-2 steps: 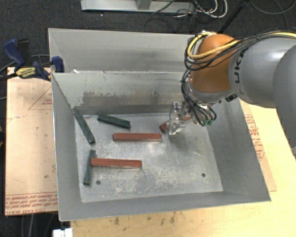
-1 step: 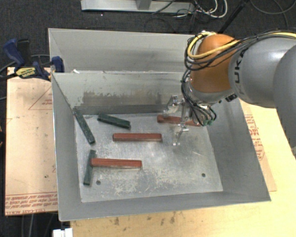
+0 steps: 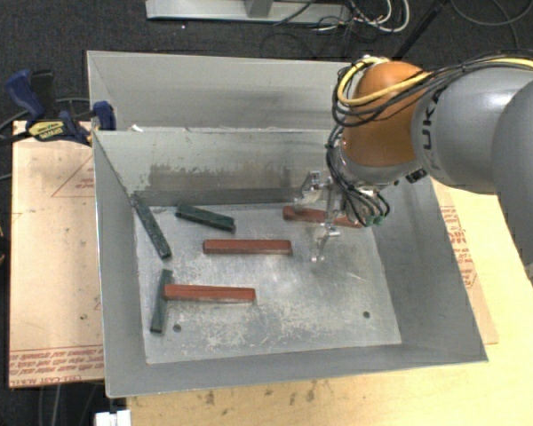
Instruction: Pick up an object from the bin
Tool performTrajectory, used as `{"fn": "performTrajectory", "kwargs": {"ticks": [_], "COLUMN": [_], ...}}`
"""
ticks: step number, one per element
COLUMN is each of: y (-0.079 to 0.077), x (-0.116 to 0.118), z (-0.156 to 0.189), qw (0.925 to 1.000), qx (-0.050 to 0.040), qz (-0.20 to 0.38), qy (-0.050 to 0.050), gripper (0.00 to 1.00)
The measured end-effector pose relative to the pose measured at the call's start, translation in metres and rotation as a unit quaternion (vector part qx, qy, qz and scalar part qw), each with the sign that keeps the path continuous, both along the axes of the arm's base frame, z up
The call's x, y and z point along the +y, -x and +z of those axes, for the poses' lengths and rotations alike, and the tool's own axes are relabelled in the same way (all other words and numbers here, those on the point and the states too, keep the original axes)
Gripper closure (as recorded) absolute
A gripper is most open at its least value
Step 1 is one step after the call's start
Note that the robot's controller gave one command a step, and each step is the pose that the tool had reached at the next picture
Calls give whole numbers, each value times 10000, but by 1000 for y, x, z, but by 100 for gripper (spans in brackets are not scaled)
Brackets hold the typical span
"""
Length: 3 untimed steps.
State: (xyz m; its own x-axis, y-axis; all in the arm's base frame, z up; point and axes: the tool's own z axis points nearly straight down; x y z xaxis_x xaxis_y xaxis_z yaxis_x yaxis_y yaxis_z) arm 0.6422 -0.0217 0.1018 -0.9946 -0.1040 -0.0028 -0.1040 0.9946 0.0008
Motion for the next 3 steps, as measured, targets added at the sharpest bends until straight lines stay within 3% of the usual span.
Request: {"fn": "performTrajectory", "kwargs": {"ticks": [1,2,3], "y": [-3,-3,4], "x": [72,72,79], "z": [-17,-17,130], "qw": [9994,9994,9997], "qx": [-188,-188,-21], "qz": [286,287,225], "qy": [-18,-17,-1], "gripper": [100,100,100]}}
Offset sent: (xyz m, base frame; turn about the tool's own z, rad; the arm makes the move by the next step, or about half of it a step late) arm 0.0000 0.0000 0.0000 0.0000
